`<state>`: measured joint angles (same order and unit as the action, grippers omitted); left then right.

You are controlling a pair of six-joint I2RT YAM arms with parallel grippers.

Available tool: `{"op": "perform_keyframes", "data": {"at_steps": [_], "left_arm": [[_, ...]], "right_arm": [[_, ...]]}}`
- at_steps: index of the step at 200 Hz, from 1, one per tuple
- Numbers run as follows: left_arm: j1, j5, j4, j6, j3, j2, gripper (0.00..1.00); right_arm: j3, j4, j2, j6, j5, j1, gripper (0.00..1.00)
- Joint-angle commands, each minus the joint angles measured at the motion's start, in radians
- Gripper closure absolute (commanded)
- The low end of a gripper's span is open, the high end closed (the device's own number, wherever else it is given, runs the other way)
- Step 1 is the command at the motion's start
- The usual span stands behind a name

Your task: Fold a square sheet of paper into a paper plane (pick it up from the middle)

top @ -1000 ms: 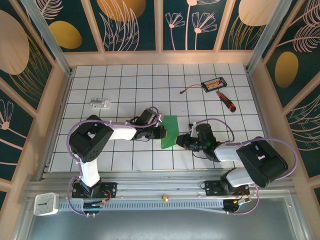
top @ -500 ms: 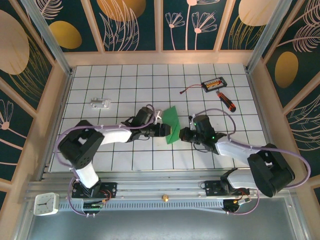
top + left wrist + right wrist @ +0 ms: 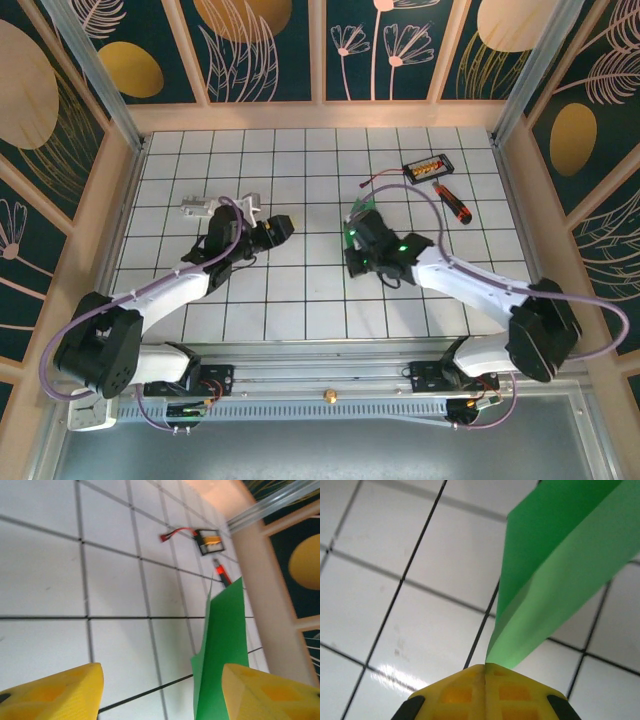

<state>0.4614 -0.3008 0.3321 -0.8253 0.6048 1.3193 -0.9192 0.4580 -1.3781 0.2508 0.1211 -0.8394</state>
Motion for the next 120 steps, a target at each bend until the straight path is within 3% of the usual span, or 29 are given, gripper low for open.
{"op": "perform_keyframes", "data": {"at_steps": [1, 53, 120], "left_arm": [[-0.002, -0.003, -0.059, -0.016, -0.005, 0.01, 0.38], [-0.001, -0.128, -0.066, -0.04, -0.005, 0.074, 0.47], [0.036, -0.23, -0.043, -0.046, 0.082, 0.202, 0.69]], "right_arm": [[0.016, -0.004, -0.063, -0.019, -0.026, -0.075, 1.0], [0.086, -0.183, -0.142, -0.006, -0.185, -0.139, 1.0], [0.152, -0.293, -0.155, 0.004, -0.224, -0.138, 0.98]]}}
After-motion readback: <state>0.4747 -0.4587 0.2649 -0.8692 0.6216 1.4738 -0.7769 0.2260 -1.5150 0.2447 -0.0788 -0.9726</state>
